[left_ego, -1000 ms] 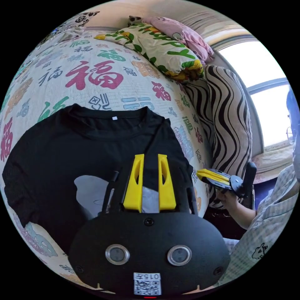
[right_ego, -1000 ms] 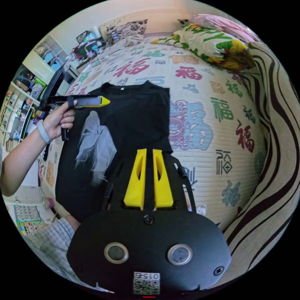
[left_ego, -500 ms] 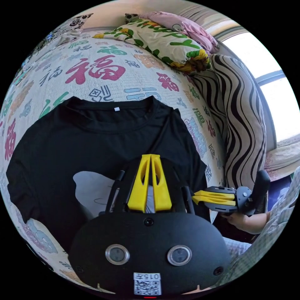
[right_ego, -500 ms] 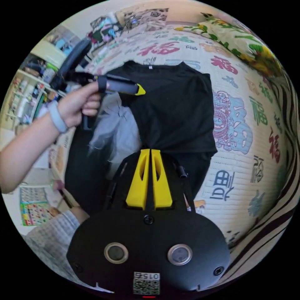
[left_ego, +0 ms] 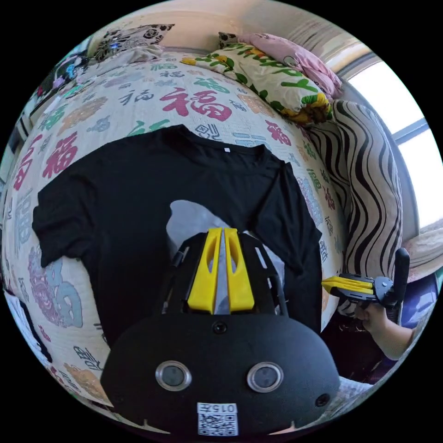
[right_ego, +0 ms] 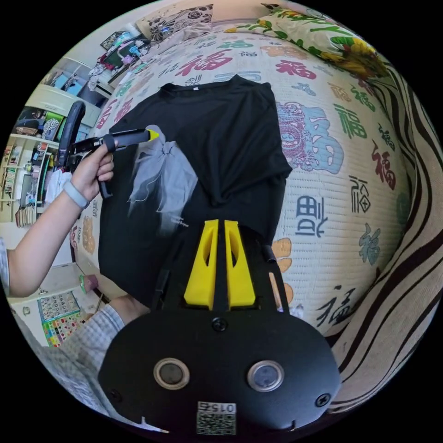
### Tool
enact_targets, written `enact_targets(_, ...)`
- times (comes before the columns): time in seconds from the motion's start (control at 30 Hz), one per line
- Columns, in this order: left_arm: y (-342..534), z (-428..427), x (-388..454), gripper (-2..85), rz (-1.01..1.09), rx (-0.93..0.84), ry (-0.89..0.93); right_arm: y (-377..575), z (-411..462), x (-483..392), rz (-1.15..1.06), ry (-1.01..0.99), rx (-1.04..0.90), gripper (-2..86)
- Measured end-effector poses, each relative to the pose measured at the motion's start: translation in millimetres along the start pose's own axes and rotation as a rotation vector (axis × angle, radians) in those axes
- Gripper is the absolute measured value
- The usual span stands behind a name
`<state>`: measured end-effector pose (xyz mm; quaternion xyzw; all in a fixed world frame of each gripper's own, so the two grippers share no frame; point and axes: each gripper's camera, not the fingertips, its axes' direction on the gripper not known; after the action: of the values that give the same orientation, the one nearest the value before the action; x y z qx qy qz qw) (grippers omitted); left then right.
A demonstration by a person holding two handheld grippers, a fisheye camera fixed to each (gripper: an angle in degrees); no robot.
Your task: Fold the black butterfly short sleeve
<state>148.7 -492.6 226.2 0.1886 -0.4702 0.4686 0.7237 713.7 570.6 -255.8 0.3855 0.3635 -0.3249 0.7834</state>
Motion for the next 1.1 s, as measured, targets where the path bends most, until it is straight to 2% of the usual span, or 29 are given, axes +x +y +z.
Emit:
enact_targets(0.13,63,-70,-58,7.5,-0.232,0.181,0.015,-16,-17,-43,-0.058,-0.039,-0.002,1.7)
enact_targets(0.27,133,-123,-148,8.4,-0.533,0.281,0.001,-72,-20,-119,-0.202,-0.098,0.048,1.9)
enact_targets(0.37,160,-146,-209,8.4,-0.651,0.34,0.025,-130,-9,-184,-0.292,-0.186,0.085,2.4)
enact_targets(0.5,154,-154,-253,9.3,-0.612,0.403,0.074,-200,4,-269,-0.372,-0.213,0.175,3.9)
enact_targets(0.6,140,-148,-277,10.3,-0.562,0.392,0.088,-258,27,-334,-0.419,-0.158,0.135,5.2)
enact_targets(0.7,134,-135,-299,7.7,-0.573,0.34,0.179,-306,58,-387,-0.422,-0.028,0.106,6.3)
enact_targets(0.77,137,-131,-308,3.2,-0.56,0.31,0.196,-337,93,-423,-0.454,-0.002,-0.034,7.9)
enact_targets(0.9,151,-138,-318,0.9,-0.553,0.307,0.251,-358,143,-455,-0.433,0.151,-0.192,7.2)
enact_targets(1.0,168,-148,-324,1.7,-0.576,0.361,0.312,-360,145,-467,-0.417,0.198,-0.159,4.1)
enact_targets(1.1,176,-155,-329,6.5,-0.602,0.402,0.312,-361,140,-471,-0.426,0.223,-0.137,1.1)
